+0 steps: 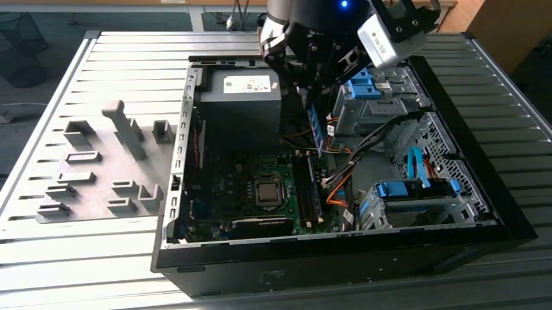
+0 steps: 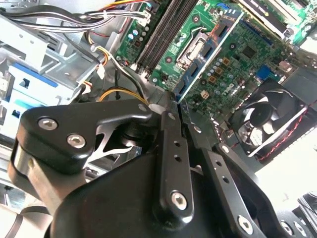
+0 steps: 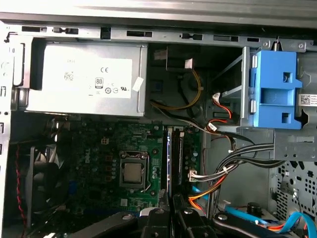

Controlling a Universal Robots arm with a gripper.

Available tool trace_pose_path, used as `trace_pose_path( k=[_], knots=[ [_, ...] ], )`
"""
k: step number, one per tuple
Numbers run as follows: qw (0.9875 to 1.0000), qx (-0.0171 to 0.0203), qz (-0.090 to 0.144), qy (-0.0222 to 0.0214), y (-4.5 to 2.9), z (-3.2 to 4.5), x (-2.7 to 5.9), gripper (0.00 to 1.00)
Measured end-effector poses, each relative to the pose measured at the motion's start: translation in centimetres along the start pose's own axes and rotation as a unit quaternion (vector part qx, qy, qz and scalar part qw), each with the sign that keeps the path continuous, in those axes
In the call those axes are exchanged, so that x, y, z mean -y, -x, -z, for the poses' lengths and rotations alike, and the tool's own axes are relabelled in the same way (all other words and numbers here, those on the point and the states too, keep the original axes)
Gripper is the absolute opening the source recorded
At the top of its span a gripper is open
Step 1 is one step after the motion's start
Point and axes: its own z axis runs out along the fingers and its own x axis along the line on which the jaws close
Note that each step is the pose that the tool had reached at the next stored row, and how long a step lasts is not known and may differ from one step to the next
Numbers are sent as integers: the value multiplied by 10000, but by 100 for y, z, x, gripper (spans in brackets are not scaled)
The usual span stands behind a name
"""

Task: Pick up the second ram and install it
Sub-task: 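Insert the second ram into the second slot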

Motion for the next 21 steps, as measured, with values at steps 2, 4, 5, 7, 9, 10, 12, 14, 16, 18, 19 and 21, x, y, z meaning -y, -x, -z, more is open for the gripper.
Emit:
trace_pose_path(
  k=[2, 4, 5, 7, 9, 10, 12, 14, 16, 18, 19, 21],
  knots=[
    [10000, -1, 0, -1, 0, -33, 1, 14],
    [10000, -6, 0, 0, 0, -70, 2, 14],
    [10000, -9, 0, 0, 1, -88, 3, 14],
    [10000, -15, 0, 0, 2, -123, 10, 14],
    [10000, -25, 0, 0, 1, -152, 22, 14],
    [10000, -28, -1, 0, 0, -170, 24, 14],
    [10000, -36, -1, 0, 2, -204, 26, 14],
    [10000, -44, -3, 0, 5, -221, 30, 14],
    [10000, -45, -8, 0, 10, -229, 35, 14],
    [10000, -46, -9, 0, 17, -232, 35, 14],
    [10000, -46, -11, 1, 18, -235, 36, 14],
    [10000, -45, -11, 1, 21, -247, 41, 14]
  ],
)
